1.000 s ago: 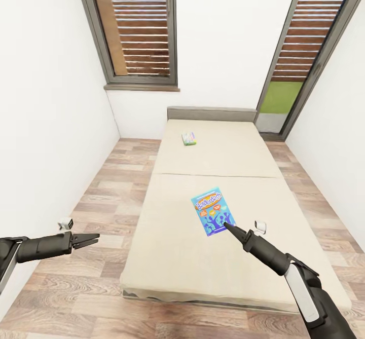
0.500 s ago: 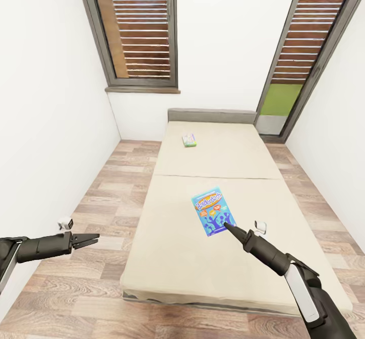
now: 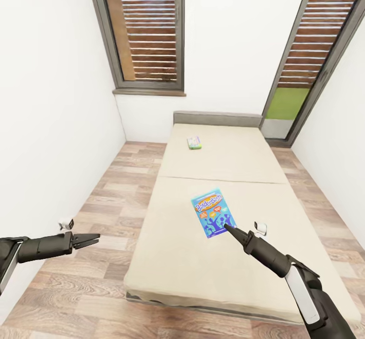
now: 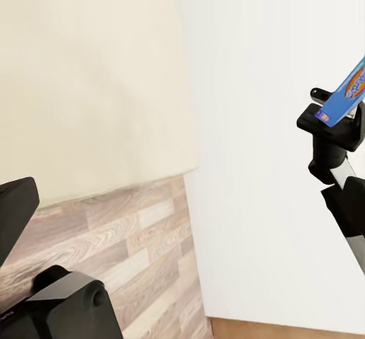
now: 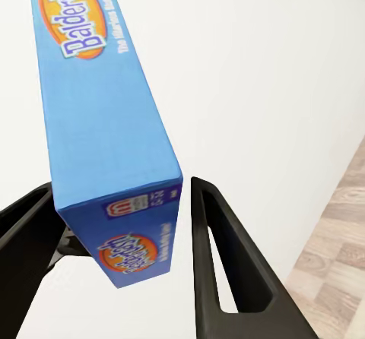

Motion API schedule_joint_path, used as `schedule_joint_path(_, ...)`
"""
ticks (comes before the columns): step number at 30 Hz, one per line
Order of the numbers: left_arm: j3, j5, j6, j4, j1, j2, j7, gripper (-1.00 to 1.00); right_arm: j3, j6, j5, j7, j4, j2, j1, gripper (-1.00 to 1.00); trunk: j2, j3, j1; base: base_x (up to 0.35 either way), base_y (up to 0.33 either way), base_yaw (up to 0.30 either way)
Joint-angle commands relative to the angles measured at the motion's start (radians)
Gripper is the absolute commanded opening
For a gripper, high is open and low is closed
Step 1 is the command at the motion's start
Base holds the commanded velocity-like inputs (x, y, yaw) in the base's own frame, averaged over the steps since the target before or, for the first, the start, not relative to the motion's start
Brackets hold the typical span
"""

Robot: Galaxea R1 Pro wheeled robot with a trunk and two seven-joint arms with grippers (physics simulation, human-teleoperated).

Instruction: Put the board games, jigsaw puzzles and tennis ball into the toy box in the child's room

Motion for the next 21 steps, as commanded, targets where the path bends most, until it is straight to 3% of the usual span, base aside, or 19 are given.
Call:
schedule_joint_path(1, 0.0, 0.0, 0.011, 0.0, -0.001, 0.0, -0.004, 1.0, 0.0, 0.009, -0.006, 0.0, 0.0, 0.0, -0.001, -1.0, -0.002, -0.001, 0.001, 0.0, 0.0, 0.12)
schedule_joint_path(21, -0.004, 0.001, 0.011, -0.002, -0.001, -0.003, -0.004, 1.0, 0.0, 0.009, -0.006, 0.0, 0.0, 0.001, 0.0, -1.0, -0.002, 0.018, 0.001, 0.0, 0.0, 0.204)
